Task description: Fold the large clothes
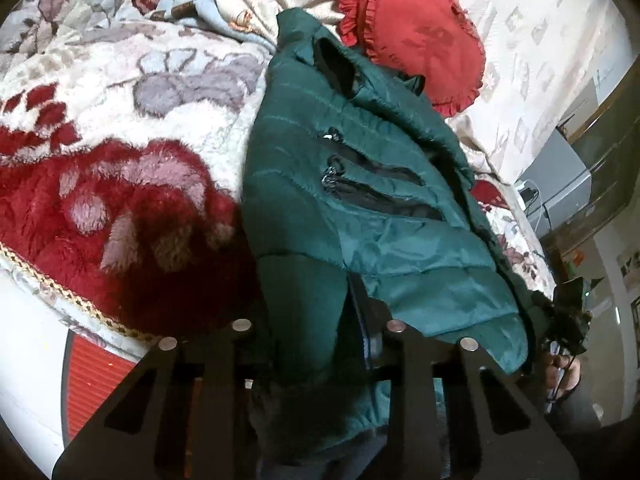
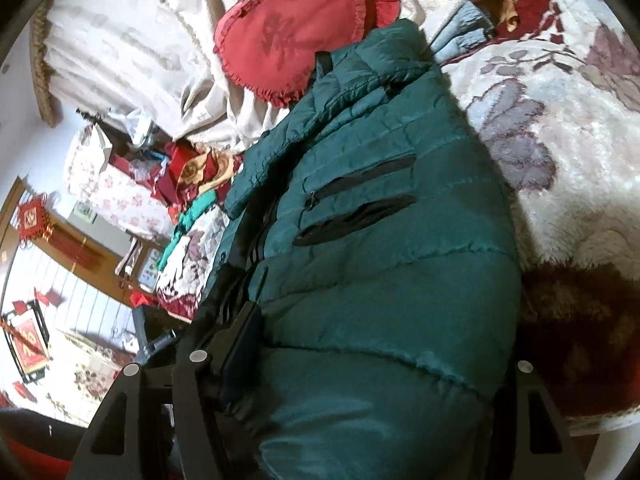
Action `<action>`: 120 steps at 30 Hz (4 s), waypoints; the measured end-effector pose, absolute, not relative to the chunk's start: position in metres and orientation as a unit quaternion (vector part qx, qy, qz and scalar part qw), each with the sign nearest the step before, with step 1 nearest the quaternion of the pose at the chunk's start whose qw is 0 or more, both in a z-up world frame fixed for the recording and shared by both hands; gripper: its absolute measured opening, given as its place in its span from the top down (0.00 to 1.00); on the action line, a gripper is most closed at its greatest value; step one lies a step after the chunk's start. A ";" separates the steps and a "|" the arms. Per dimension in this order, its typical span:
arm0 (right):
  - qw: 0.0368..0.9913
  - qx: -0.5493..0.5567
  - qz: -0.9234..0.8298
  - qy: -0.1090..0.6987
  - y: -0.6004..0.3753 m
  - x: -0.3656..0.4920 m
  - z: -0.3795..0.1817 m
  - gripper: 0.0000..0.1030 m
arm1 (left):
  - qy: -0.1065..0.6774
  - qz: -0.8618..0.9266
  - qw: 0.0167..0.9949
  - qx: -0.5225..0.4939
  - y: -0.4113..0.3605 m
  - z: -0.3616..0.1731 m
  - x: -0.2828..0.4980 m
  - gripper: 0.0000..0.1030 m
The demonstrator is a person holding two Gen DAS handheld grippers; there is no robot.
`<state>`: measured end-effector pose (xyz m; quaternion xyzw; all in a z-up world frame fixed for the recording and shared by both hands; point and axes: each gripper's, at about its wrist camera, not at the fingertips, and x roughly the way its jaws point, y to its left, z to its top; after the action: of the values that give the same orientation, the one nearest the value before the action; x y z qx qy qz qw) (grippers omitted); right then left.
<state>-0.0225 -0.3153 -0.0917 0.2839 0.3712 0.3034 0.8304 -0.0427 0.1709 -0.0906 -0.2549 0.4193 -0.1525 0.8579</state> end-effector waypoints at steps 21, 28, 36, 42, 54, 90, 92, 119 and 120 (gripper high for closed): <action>0.822 0.355 0.276 0.350 -0.345 -0.020 -0.100 0.60 | 0.422 -0.111 0.857 -0.273 0.164 -0.089 -0.045 0.79; 0.838 0.325 0.249 0.360 -0.336 -0.023 -0.098 0.63 | 0.434 -0.086 0.849 -0.290 0.162 -0.108 -0.042 0.54; 0.856 0.278 0.234 0.368 -0.328 -0.024 -0.093 0.64 | 0.418 -0.091 0.828 -0.362 0.175 -0.115 -0.049 0.54; 0.867 0.264 0.232 0.354 -0.325 -0.028 -0.087 0.75 | 0.412 -0.101 0.837 -0.344 0.170 -0.089 -0.054 0.87; 0.886 0.225 0.211 0.346 -0.316 -0.035 -0.079 0.77 | 0.432 -0.101 0.808 -0.387 0.179 -0.122 -0.064 0.54; 0.931 0.124 0.203 0.277 -0.292 -0.091 -0.026 0.84 | 0.324 -0.124 0.866 -0.359 0.198 -0.010 -0.081 0.92; 0.934 0.112 0.204 0.272 -0.290 -0.101 -0.018 0.84 | 0.321 -0.127 0.868 -0.356 0.198 -0.005 -0.090 0.92; 0.953 0.119 0.199 0.195 -0.320 -0.151 0.044 0.84 | 0.272 -0.140 0.894 -0.328 0.167 0.062 -0.130 0.92; 0.954 0.119 0.198 0.192 -0.320 -0.149 0.045 0.84 | 0.265 -0.137 0.895 -0.331 0.167 0.065 -0.126 0.92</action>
<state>-0.1490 -0.3195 0.0455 0.1186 0.1923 0.1983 0.9537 -0.1255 0.1670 0.0653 -0.3310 0.2647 -0.1370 0.8953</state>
